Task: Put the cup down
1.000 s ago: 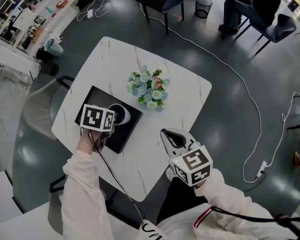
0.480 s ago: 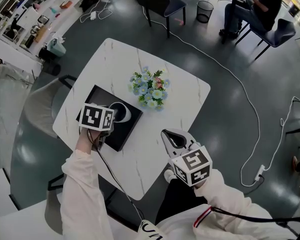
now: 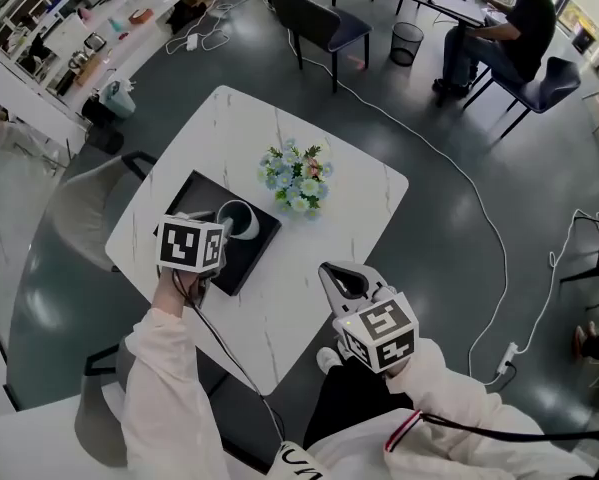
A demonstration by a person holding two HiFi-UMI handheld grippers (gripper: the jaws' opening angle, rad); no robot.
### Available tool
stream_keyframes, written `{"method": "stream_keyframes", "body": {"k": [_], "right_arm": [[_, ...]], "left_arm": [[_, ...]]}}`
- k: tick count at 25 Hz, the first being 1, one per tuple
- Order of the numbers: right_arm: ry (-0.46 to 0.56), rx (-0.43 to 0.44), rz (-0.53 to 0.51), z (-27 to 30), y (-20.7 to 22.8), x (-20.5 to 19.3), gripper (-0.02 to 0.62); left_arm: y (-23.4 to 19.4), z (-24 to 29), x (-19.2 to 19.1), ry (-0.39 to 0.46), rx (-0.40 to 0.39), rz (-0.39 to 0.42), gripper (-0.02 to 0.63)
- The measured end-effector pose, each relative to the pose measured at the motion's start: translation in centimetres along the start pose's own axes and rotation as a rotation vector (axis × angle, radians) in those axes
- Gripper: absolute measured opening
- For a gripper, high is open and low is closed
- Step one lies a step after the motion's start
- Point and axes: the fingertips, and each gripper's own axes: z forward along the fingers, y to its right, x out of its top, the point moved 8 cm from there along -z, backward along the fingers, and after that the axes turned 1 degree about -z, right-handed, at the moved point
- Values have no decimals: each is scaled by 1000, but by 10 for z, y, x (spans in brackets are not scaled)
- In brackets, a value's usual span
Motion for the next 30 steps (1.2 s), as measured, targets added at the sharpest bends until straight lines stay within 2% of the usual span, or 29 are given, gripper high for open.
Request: {"method": "stream_keyframes", "body": {"k": [7,12,21,30], "right_arm": [[25,33,-46,-23,-23,14,5],[69,45,-66,-39,-37,28,5],[136,70,-93,-66,-58,50,5],[189,108,-122,-100,-82,67,5]], "left_arm": [[22,-58,-14,124,23,-11,138],[43,-104,-28,253,109,-1,137],[79,-189,-57,507,242,-60,133],[119,-246,-101,666,347,-132,121]]}}
